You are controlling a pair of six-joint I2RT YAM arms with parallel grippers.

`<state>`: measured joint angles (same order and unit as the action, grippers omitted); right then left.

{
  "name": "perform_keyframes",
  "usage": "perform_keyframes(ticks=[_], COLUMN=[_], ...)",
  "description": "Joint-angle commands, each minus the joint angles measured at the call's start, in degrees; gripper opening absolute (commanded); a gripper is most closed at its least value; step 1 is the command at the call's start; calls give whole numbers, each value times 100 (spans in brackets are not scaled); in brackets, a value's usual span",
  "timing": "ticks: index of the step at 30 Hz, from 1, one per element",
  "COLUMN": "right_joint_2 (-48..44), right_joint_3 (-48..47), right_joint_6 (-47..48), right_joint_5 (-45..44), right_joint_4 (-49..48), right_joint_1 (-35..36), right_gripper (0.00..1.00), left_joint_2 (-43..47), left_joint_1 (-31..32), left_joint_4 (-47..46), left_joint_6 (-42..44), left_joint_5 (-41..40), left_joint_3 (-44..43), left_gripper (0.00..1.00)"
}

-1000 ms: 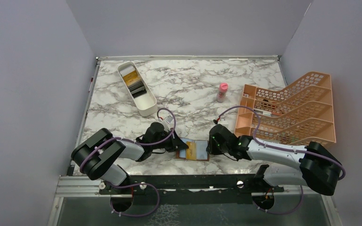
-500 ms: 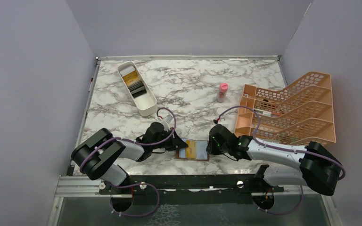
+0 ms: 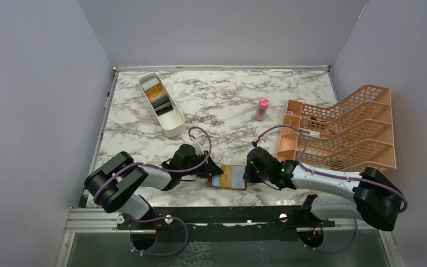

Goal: Put the credit cards into the card holder
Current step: Insert the credit card into the card holder.

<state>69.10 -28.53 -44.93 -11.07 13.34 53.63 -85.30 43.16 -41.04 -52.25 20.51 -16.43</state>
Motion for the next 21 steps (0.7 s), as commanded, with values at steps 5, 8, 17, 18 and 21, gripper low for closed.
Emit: perform_keyframes(ticks=[5, 8, 17, 18, 21], right_joint_2=[-54, -55, -81, -79, -92], right_joint_3=[111, 103, 85, 85, 93], right_joint_6=[38, 50, 33, 32, 30], right_joint_5=[26, 22, 6, 4, 6], right_joint_4=[142, 151, 160, 165, 177], right_joint_1=[-10, -10, -10, -14, -10], right_gripper=[25, 25, 25, 25, 25], left_joint_2=[-33, -119, -421, -453, -513], left_joint_1=[41, 45, 92, 108, 147], left_joint_4=[-15, -15, 29, 42, 131], left_joint_6=[549, 438, -357, -390, -459], left_joint_5=[156, 223, 256, 243, 118], left_joint_3=[-154, -125, -1, -15, -44], left_gripper=[0, 0, 0, 0, 0])
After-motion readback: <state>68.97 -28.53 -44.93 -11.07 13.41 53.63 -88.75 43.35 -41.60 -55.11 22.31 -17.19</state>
